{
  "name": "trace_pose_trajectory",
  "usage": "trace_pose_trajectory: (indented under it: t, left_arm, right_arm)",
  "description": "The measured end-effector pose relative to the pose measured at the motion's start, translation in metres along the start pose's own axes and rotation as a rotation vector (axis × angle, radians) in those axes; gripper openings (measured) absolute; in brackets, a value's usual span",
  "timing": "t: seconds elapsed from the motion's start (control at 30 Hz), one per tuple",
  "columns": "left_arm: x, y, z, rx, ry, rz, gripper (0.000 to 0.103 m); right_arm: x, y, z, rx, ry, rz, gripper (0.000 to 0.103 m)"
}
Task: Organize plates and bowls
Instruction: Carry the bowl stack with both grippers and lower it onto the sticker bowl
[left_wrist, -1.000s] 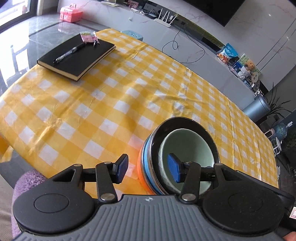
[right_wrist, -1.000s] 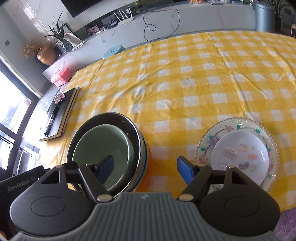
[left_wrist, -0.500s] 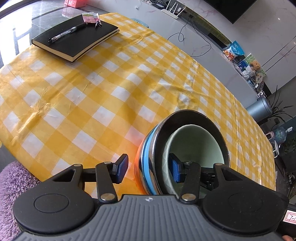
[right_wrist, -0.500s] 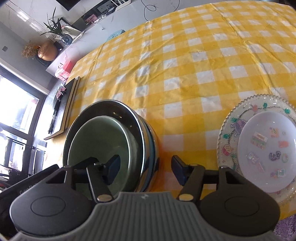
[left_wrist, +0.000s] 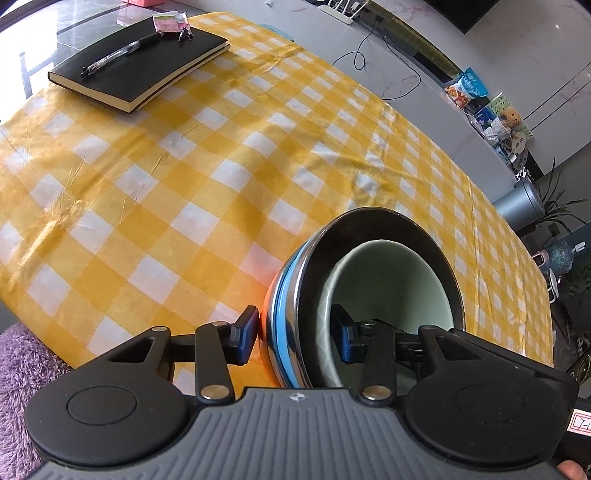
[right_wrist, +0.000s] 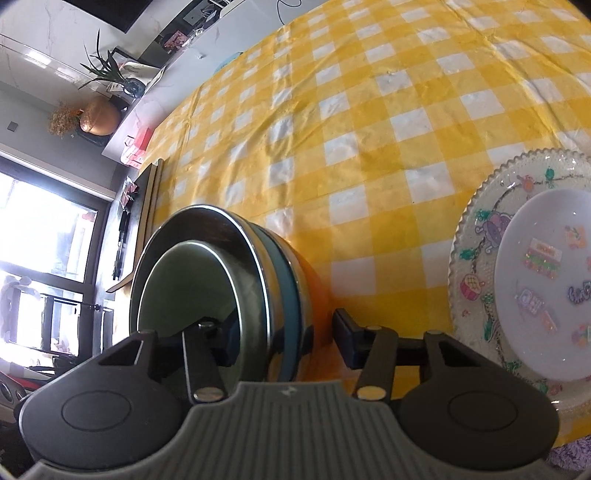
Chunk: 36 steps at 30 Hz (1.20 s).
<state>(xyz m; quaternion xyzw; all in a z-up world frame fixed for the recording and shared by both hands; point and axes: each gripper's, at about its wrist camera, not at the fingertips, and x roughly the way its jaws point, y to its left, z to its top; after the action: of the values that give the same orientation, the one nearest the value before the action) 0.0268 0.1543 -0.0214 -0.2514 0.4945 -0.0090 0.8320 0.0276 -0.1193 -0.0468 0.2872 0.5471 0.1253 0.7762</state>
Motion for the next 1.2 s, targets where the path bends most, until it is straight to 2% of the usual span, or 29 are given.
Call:
trace_pose_trajectory:
  t: [0.53,0.93,1.2]
  left_arm:
    - [-0.002,0.005,0.003,-0.002,0.005,-0.009,0.044]
    - [-0.012,0.003,0.006,-0.001,-0.017,-0.009,0.043]
    - [-0.03,-0.012,0.0,0.027,-0.043,-0.014,0.043]
  right_arm:
    - [-0.001,0.008,0.002,-0.004,-0.012,-0.032,0.046]
    - [-0.004,0.013,0.004,-0.025,-0.01,-0.012,0.046]
    - [-0.025,0.011,0.001,-0.025,-0.034,0.016,0.046]
